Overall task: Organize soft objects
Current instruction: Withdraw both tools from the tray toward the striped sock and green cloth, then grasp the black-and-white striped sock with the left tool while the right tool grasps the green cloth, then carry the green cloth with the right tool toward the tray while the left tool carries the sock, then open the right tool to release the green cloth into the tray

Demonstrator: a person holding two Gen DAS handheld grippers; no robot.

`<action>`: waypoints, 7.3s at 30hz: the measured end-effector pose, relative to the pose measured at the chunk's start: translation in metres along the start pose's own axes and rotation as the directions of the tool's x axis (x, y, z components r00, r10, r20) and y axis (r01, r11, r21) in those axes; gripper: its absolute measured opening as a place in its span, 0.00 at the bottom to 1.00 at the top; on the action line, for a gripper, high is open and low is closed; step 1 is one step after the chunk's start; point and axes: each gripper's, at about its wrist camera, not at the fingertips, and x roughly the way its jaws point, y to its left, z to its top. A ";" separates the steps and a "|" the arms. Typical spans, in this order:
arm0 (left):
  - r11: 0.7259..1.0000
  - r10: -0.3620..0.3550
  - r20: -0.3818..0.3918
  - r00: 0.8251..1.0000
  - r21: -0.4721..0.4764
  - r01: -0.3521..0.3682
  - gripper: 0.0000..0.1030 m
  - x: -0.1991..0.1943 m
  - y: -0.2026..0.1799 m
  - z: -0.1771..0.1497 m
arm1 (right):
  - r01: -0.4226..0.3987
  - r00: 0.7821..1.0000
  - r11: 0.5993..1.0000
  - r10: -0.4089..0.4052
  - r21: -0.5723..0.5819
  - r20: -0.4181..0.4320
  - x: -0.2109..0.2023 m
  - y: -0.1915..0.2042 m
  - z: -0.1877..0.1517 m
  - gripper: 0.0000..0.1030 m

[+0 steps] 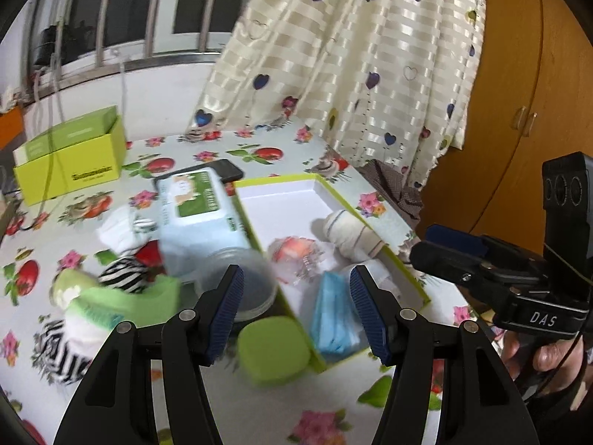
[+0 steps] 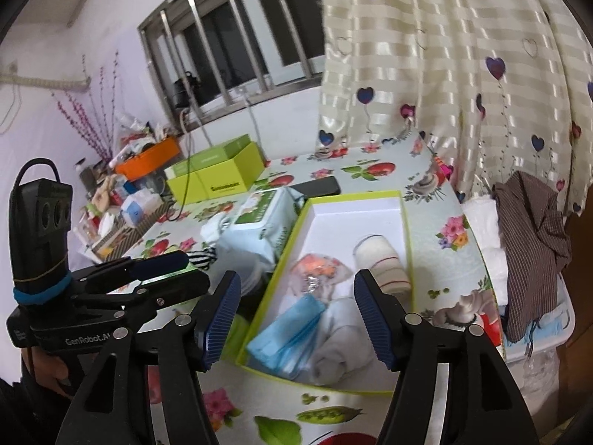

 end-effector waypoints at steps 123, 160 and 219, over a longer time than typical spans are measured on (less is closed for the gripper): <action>0.906 0.232 -0.116 0.966 -0.335 -0.258 0.16 -0.032 0.215 -0.104 | -0.153 0.931 0.906 -0.002 -0.395 -0.366 0.184 0.179 0.002 0.03; 0.955 0.227 0.040 0.973 -0.204 -0.214 0.15 -0.089 0.114 -0.055 | -0.200 0.979 0.927 0.176 -0.318 -0.102 0.047 0.156 0.013 0.03; 0.995 0.096 0.013 0.995 -0.016 -0.096 0.15 -0.009 0.023 0.012 | 0.098 0.994 0.982 -0.103 -0.159 -0.021 0.064 -0.022 0.053 0.03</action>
